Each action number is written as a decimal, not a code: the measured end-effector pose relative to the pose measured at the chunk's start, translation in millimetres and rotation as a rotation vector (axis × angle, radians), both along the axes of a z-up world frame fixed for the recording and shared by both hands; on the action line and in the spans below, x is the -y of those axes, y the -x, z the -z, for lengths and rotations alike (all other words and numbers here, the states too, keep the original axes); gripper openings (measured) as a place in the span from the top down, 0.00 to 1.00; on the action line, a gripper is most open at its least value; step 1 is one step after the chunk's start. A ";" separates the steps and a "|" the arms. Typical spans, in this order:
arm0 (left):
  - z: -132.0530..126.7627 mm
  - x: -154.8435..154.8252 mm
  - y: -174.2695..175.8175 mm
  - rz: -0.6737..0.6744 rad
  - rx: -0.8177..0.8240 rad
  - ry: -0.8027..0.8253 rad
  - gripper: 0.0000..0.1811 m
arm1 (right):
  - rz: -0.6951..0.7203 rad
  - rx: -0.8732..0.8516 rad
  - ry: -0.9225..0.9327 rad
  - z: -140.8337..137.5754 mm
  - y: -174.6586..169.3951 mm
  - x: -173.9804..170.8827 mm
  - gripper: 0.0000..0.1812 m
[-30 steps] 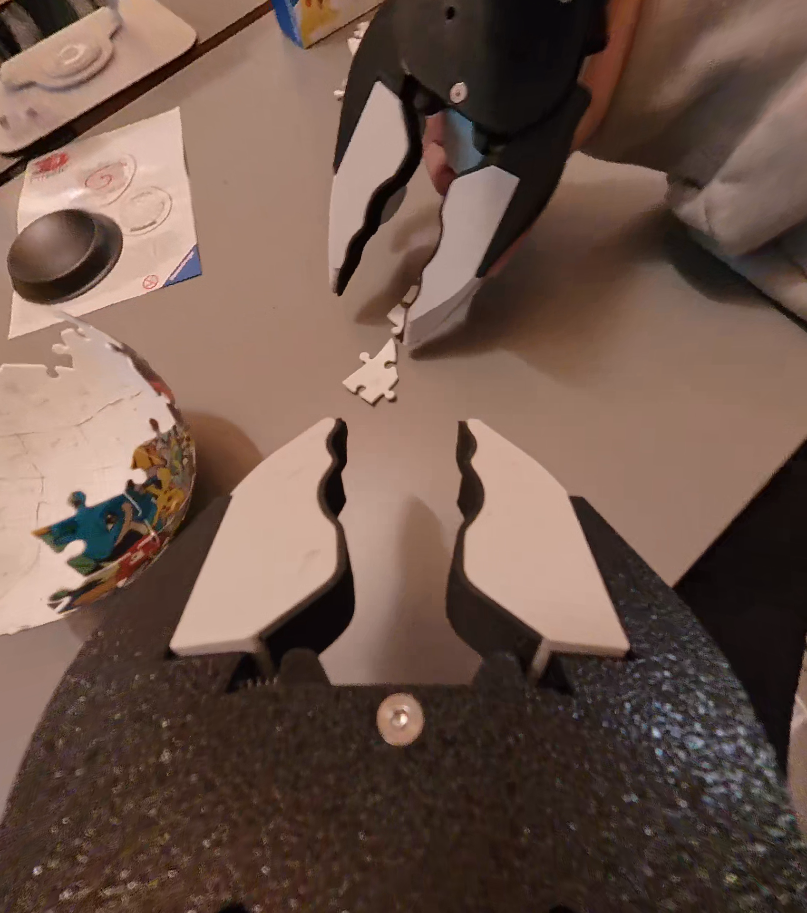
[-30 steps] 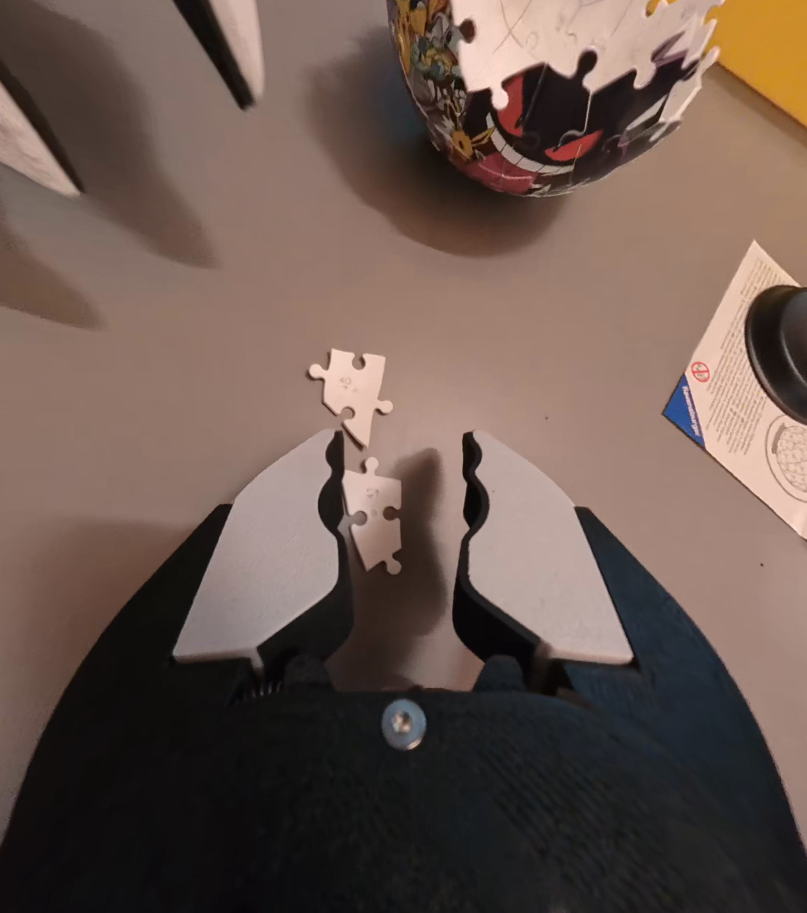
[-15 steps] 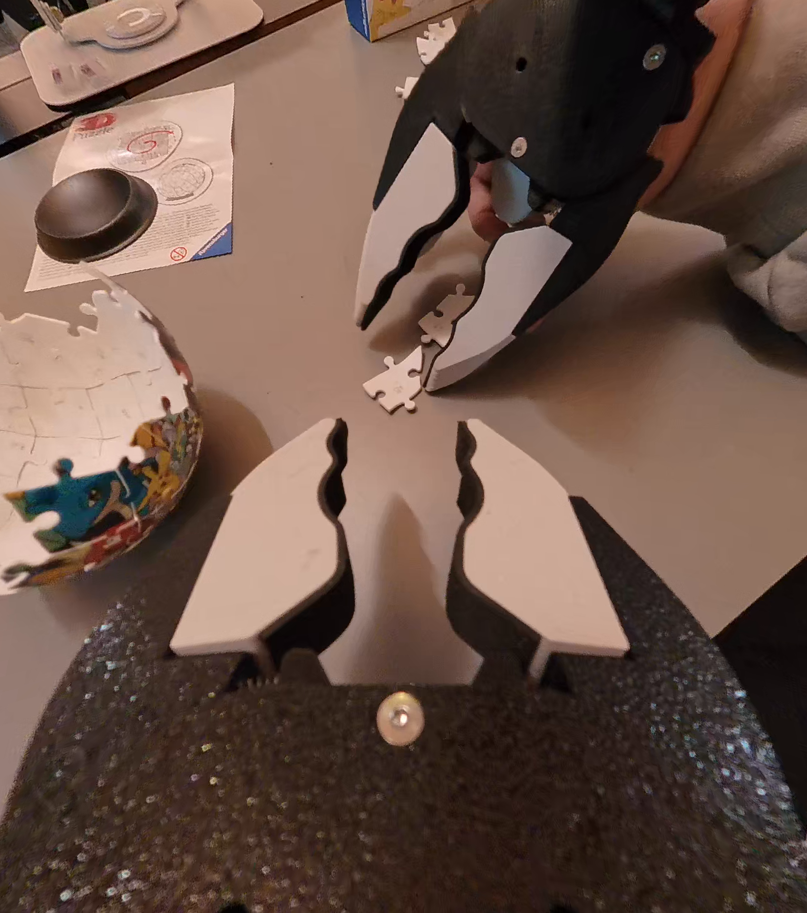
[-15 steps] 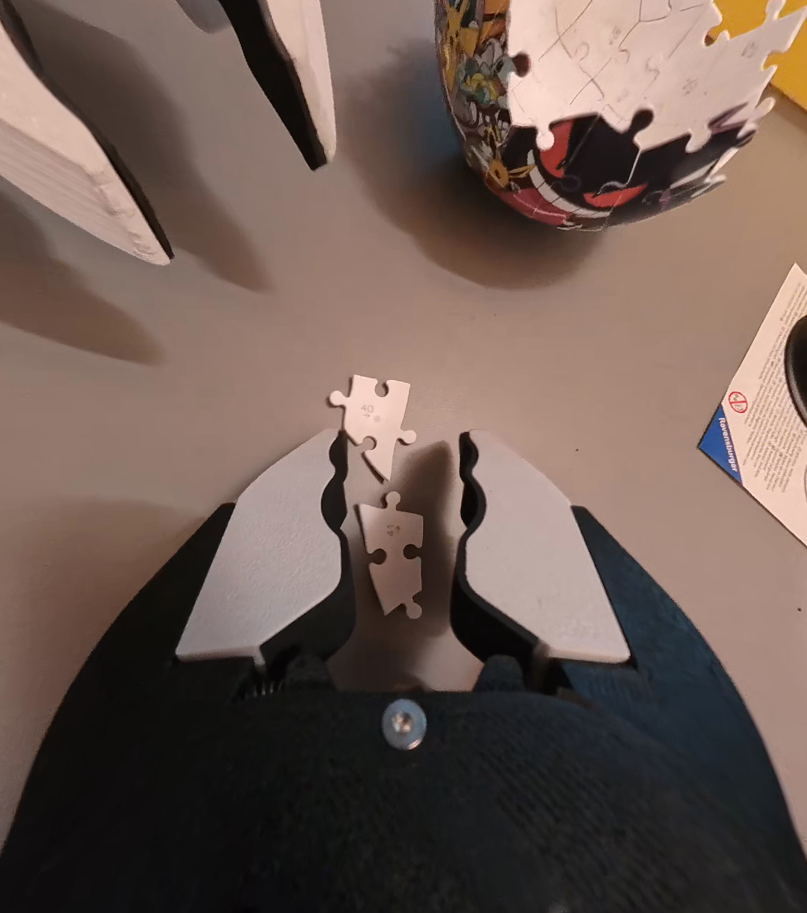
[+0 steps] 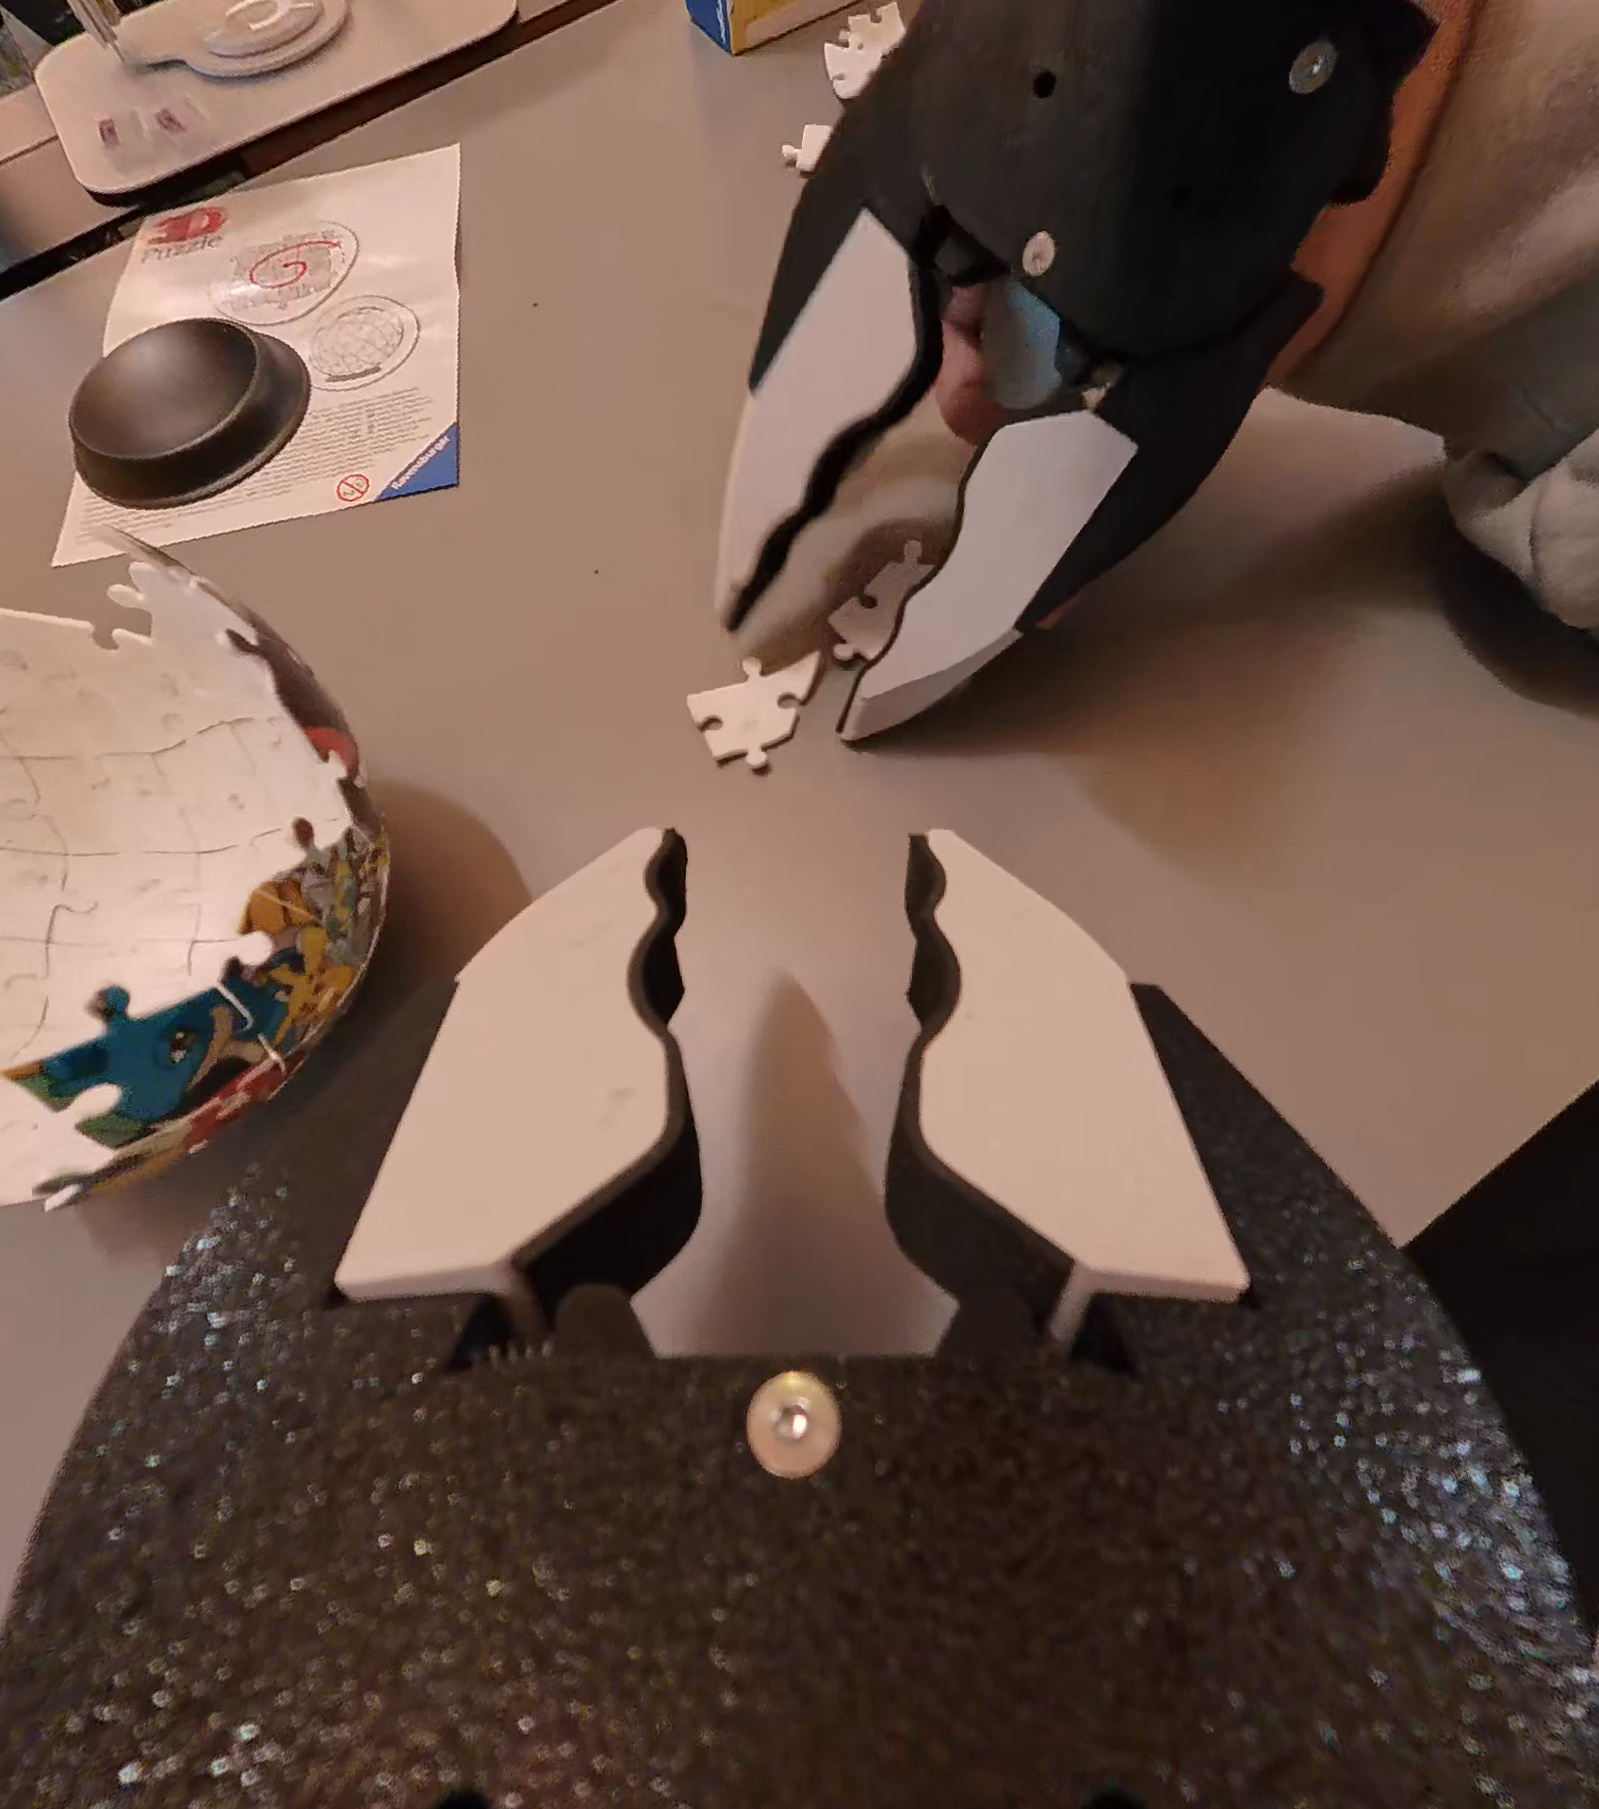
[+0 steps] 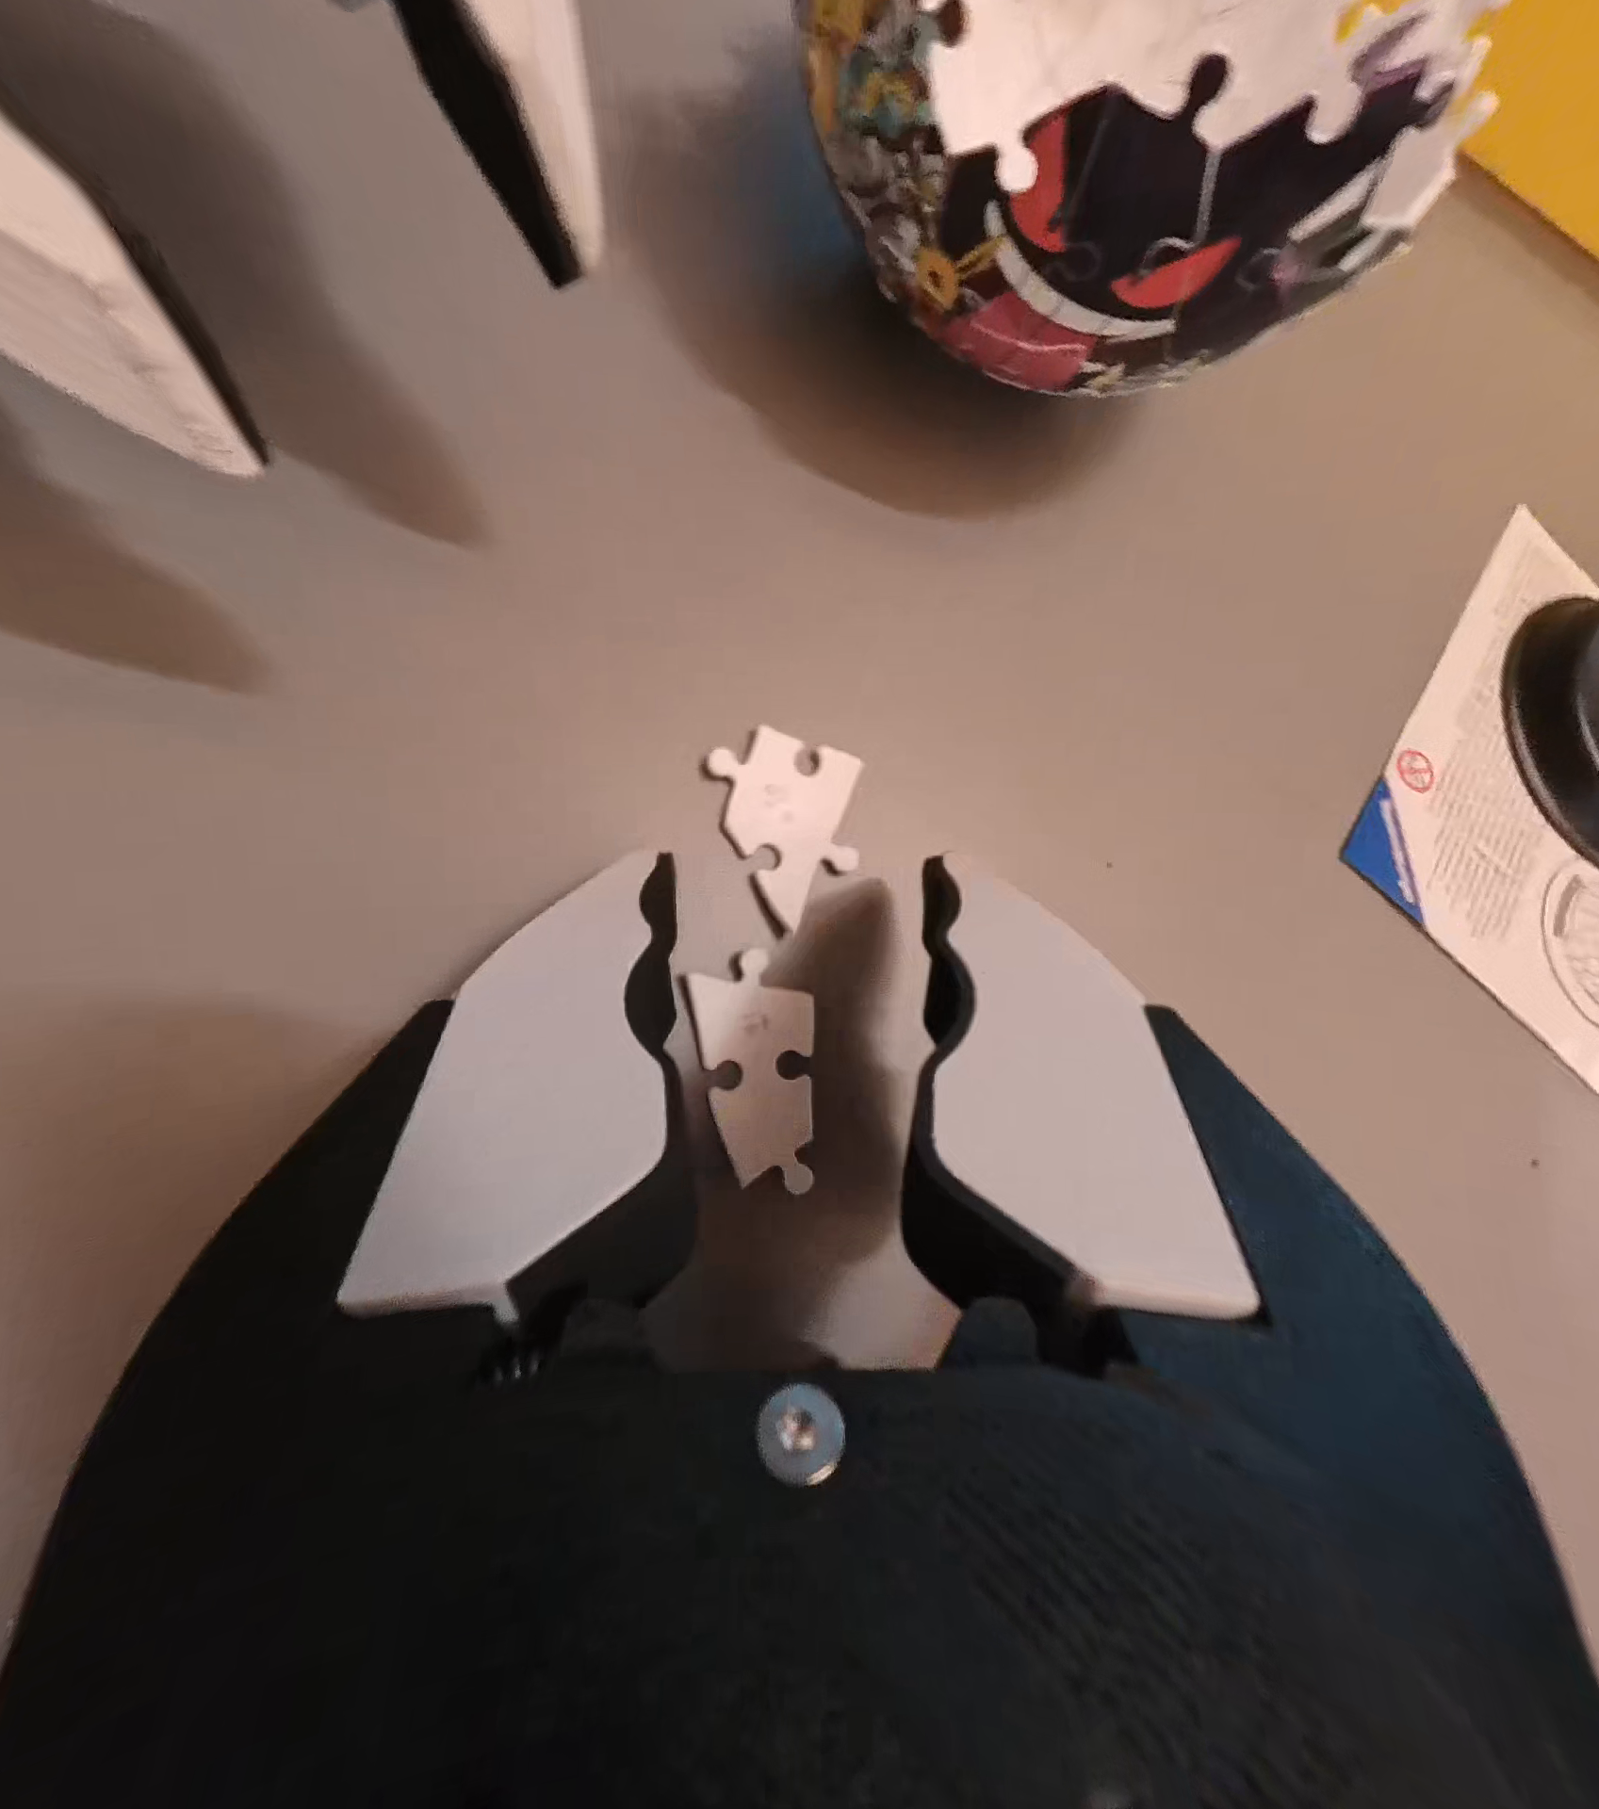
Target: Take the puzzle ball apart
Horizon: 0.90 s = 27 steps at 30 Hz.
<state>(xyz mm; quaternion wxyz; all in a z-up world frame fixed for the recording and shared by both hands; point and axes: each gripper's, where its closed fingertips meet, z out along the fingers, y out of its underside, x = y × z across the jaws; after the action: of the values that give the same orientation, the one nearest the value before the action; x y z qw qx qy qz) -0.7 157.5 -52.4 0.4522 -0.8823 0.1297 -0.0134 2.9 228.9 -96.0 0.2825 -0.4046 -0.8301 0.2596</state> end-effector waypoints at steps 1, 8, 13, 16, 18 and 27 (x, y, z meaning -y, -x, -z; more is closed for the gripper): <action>-0.3 0.8 0.2 0.001 -0.001 -0.001 0.76 | 0.014 0.004 0.028 -0.8 0.6 -0.3 0.73; 1.6 4.3 -3.0 0.016 0.023 -0.004 0.76 | 0.065 0.013 0.077 3.2 12.9 5.0 0.80; 5.3 6.4 -3.7 0.030 0.020 0.004 0.76 | 0.055 0.064 0.151 5.8 10.0 10.7 0.92; 3.8 6.3 -2.2 0.028 0.029 -0.002 0.76 | 0.000 0.051 0.100 4.6 6.5 13.9 0.89; 3.0 6.4 -0.6 0.026 0.033 -0.003 0.76 | 0.012 -0.009 0.035 -3.5 9.7 8.5 0.69; 5.8 8.0 -0.4 0.029 0.047 0.001 0.76 | 0.113 0.034 0.133 2.7 13.5 -1.6 0.75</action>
<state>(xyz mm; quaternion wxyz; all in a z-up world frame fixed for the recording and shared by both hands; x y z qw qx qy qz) -0.4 149.5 -58.1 0.4544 -0.8801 0.1318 -0.0410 -10.6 230.5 -98.7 0.2551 -0.4730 -0.7916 0.2907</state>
